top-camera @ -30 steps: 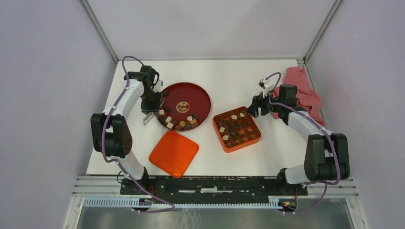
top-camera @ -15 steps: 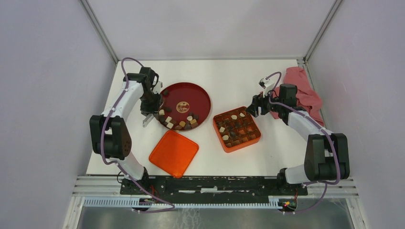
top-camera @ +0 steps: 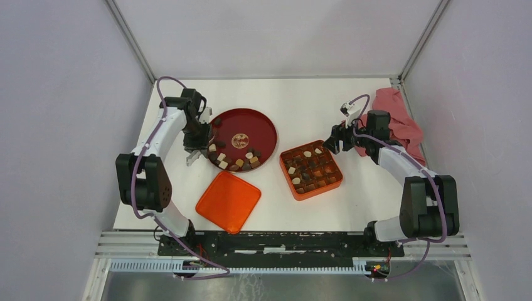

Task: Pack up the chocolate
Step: Pick up the fake chocolate from the plate.

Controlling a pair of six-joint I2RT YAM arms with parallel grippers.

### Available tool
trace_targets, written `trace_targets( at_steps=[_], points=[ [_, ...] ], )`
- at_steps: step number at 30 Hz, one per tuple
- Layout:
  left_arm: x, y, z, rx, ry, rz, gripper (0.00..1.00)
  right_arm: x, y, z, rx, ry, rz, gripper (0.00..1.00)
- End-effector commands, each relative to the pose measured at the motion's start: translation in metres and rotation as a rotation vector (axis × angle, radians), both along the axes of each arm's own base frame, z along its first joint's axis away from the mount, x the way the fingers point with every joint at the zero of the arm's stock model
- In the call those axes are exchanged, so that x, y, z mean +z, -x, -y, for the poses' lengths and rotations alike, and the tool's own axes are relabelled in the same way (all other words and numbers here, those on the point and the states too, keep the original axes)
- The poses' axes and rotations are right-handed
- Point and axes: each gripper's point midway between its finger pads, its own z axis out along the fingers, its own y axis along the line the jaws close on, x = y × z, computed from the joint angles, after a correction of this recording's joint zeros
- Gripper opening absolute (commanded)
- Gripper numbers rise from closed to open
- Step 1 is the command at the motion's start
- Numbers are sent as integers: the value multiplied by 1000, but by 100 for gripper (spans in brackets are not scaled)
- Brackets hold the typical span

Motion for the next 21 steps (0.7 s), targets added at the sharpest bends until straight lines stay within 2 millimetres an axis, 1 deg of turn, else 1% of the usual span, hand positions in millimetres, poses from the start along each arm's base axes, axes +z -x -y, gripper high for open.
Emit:
trace_targets(
  at_steps=[1,5,7,11,16,21],
  points=[
    [30,-11,2,-27,39,114,40,16,-8,-3,14,-18,55,74],
    [38,-15,2,-10,47,149,40,15,-8,-3,13,-19,52,74],
    [35,-19,-1,7,46,159,40,15,-8,-3,15,-20,52,74],
    [31,-31,1,97,72,180,39,15,-8,-3,15,-19,53,74],
    [29,-46,7,153,99,189,39,15,-8,-2,12,-17,56,74],
    [29,-50,11,171,121,193,39,15,-8,-2,11,-17,54,74]
  ],
)
